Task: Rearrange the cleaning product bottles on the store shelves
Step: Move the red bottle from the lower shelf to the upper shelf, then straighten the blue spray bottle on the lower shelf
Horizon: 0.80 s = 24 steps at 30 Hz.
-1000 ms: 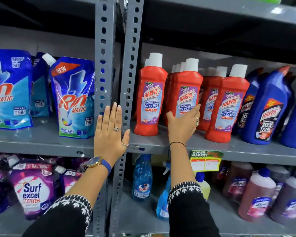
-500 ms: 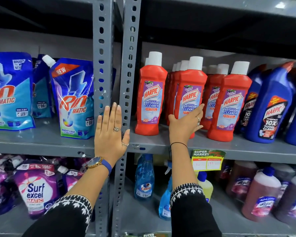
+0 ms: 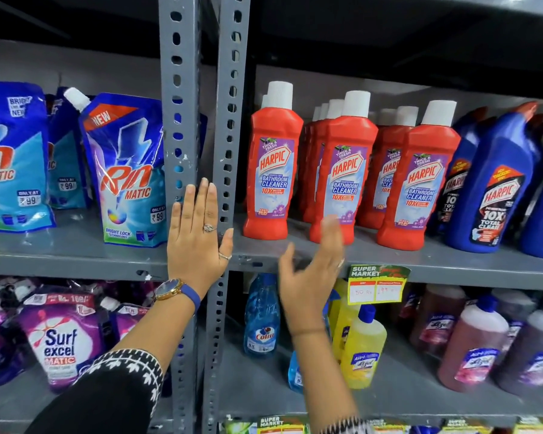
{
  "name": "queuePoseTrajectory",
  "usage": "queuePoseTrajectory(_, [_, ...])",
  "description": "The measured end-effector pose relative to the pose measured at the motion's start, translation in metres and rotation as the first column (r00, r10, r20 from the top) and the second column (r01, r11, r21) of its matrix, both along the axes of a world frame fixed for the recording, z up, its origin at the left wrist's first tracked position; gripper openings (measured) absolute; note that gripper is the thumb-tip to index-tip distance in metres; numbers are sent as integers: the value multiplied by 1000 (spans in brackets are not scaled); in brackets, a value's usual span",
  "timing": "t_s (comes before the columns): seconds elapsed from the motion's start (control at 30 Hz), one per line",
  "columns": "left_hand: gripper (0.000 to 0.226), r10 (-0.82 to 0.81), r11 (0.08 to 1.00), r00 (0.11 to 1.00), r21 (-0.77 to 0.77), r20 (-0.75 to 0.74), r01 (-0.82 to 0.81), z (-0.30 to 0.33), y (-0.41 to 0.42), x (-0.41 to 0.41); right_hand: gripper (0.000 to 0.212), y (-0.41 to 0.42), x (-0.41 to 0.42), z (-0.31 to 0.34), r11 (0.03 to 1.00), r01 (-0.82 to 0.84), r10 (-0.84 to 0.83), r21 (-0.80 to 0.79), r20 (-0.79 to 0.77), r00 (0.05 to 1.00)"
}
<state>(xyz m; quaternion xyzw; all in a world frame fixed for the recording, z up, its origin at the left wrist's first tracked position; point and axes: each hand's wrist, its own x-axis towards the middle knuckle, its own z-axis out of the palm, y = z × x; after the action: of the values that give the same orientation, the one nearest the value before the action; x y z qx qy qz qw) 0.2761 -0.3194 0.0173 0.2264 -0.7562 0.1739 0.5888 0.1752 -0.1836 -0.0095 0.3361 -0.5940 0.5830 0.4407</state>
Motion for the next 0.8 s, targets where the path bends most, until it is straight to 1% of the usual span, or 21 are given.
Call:
queuePoseTrajectory(0.03, [67,-1,1000,1000,1,0,1,0,1,0,64,0,8,-32,999,-12,12,39,-14,1000])
queuePoseTrajectory(0.07, [67,-2,1000,1000,2,2,2,0,1,1,59,2,14,-62,997,-30,27,72,43,999])
queuePoseTrajectory(0.1, [67,-3,1000,1000,3,4,3,1,2,1,56,4,16,-88,995,-61,47,82,164,985])
queuePoseTrajectory(0.13, [67,-3,1000,1000,3,6,3,1,2,1,57,7,13,-110,993,-84,55,86,304,951])
queuePoseTrajectory(0.2, [67,-3,1000,1000,-1,4,3,2,2,1,64,16,-1,-141,992,-86,23,97,522,853])
queuePoseTrajectory(0.3, [67,1,1000,1000,-7,1,-1,1,2,1,85,29,-26,-160,982,-97,-42,162,686,726])
queuePoseTrajectory(0.4, [67,11,1000,1000,-10,3,-11,0,1,1,101,34,-45,-174,955,-223,-12,195,778,628])
queuePoseTrajectory(0.43, [67,16,1000,1000,-12,5,-16,0,1,1,101,35,-50,-177,946,-272,17,178,808,589])
queuePoseTrajectory(0.5, [67,27,999,1000,-19,8,-27,0,0,1,87,37,-56,-184,931,-319,31,175,835,550])
queuePoseTrajectory(0.57, [67,35,999,999,-25,10,-35,0,0,0,71,39,-59,-187,927,-294,-29,231,828,559])
queuePoseTrajectory(0.6, [67,37,999,999,-27,8,-37,0,0,0,67,39,-59,-187,927,-275,-60,256,823,565])
queuePoseTrajectory(0.7, [68,37,999,999,-35,5,-37,0,0,0,67,40,-49,-189,911,-254,-123,326,801,586])
queuePoseTrajectory(0.8, [68,37,999,999,-38,-2,-37,0,0,0,75,36,-27,-191,874,-252,-184,416,761,622])
